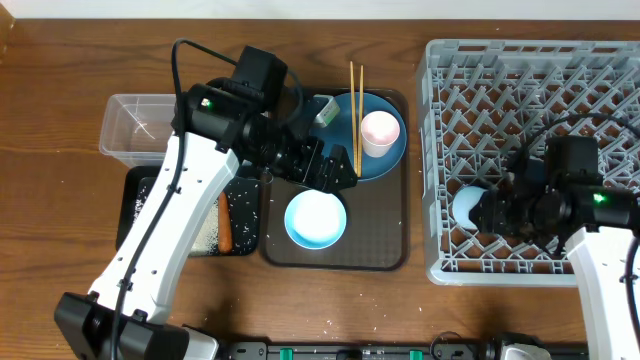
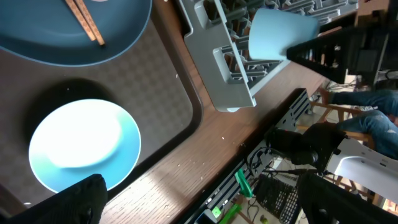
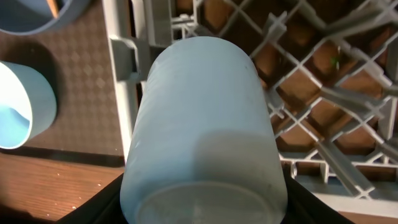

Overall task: Sort waste into correct bins and load items into the dishwasher rack
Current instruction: 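Lower the light-blue cup upside down into the rack and release it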

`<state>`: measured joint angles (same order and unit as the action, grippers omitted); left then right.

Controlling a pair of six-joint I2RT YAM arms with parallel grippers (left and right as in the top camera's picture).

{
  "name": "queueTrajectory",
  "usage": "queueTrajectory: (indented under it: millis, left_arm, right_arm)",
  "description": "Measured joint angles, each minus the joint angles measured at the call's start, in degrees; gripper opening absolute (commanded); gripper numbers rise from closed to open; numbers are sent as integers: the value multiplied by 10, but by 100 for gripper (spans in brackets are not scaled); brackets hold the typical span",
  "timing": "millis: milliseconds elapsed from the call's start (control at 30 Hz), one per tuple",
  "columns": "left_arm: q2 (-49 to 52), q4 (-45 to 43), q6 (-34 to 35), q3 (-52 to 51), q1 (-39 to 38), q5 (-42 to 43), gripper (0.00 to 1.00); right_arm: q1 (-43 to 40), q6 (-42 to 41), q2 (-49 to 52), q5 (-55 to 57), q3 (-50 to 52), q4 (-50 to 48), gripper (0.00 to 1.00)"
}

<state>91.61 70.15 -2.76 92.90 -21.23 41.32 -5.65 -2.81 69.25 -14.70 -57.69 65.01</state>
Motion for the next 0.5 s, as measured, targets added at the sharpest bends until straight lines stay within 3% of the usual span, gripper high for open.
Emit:
queueTrajectory:
  millis: [133,500]
  left_arm:
    - [0,0,0,0,0,0,100]
    - [0,0,0,0,0,0,99]
  right_arm:
    - [0,-2,0,2,1,-2,55]
    - [0,-9,0,2,1,-2,82]
